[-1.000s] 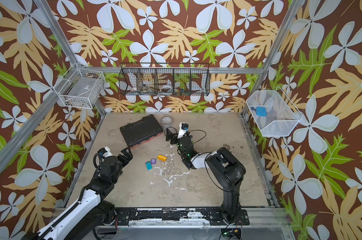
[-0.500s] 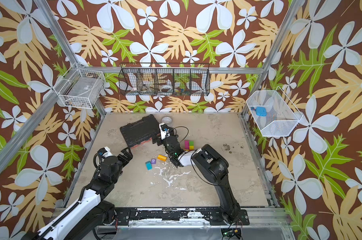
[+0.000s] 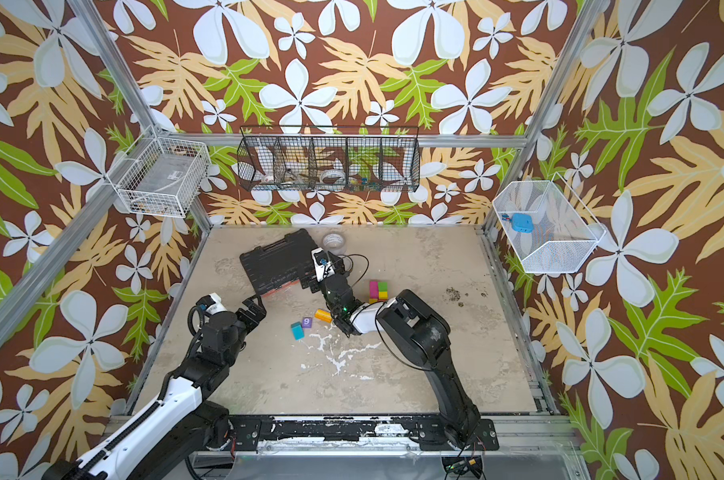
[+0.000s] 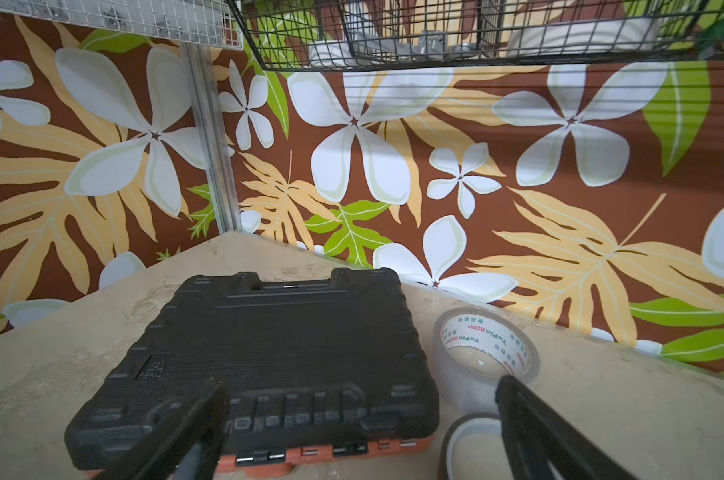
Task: Build the wood block tower
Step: 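Move the right gripper over the purple '9' cube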
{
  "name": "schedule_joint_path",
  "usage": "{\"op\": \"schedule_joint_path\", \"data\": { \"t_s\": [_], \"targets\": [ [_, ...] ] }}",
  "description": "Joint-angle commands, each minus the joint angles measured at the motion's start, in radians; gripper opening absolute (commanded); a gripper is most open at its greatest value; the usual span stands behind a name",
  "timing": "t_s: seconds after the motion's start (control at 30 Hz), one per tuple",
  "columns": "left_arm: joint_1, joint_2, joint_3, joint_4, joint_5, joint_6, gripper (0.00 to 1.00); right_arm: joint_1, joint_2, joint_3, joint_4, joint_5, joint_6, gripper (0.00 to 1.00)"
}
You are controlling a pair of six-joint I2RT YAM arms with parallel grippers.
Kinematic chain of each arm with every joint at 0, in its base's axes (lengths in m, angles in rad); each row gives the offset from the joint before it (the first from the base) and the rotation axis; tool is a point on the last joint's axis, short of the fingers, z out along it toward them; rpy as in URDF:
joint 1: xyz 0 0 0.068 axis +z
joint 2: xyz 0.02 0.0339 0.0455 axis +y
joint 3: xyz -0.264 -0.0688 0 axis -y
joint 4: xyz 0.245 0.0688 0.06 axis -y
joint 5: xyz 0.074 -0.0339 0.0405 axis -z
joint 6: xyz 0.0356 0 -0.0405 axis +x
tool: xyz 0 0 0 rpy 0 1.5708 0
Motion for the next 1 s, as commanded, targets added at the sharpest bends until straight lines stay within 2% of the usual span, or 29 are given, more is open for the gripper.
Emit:
{"op": "schedule_joint_path", "data": {
  "t_s": [0.0,0.13,0.23,0.3,0.47,0.63,0.73,0.8,0.97],
  "targets": [
    [0.001,-0.004,-0.001,0.029,0.002,0.000,1.00,0.009,-0.059,-0.049,0.079,0.023,-0.010,1.00],
    [0.000,-0.006,-0.001,0.027,-0.001,0.001,1.00,0.013,-0.174,-0.055,-0.049,0.061,0.032,1.00],
    [0.001,-0.010,-0.001,0.022,-0.005,-0.001,1.00,0.015,-0.284,-0.013,-0.324,0.060,0.147,1.00],
    [0.000,-0.017,0.000,0.019,-0.009,-0.002,1.00,0.023,-0.352,-0.014,-0.455,0.021,0.219,1.00],
    [0.001,-0.035,-0.006,0.006,-0.029,-0.006,1.00,0.056,-0.449,-0.034,-0.710,-0.091,0.270,0.93],
    [0.001,-0.042,-0.006,0.001,-0.033,-0.008,1.00,0.131,-0.453,-0.067,-0.880,-0.118,0.229,0.84],
    [0.000,-0.043,-0.005,-0.005,-0.034,-0.008,1.00,0.158,-0.408,-0.060,-0.974,-0.171,0.218,0.77],
    [0.000,-0.047,-0.005,-0.005,-0.034,-0.007,1.00,0.165,-0.361,-0.031,-1.062,-0.167,0.230,0.73],
    [0.000,-0.061,-0.007,-0.009,-0.034,-0.008,1.00,0.168,-0.318,-0.057,-1.098,-0.159,0.245,0.72]
  ]
}}
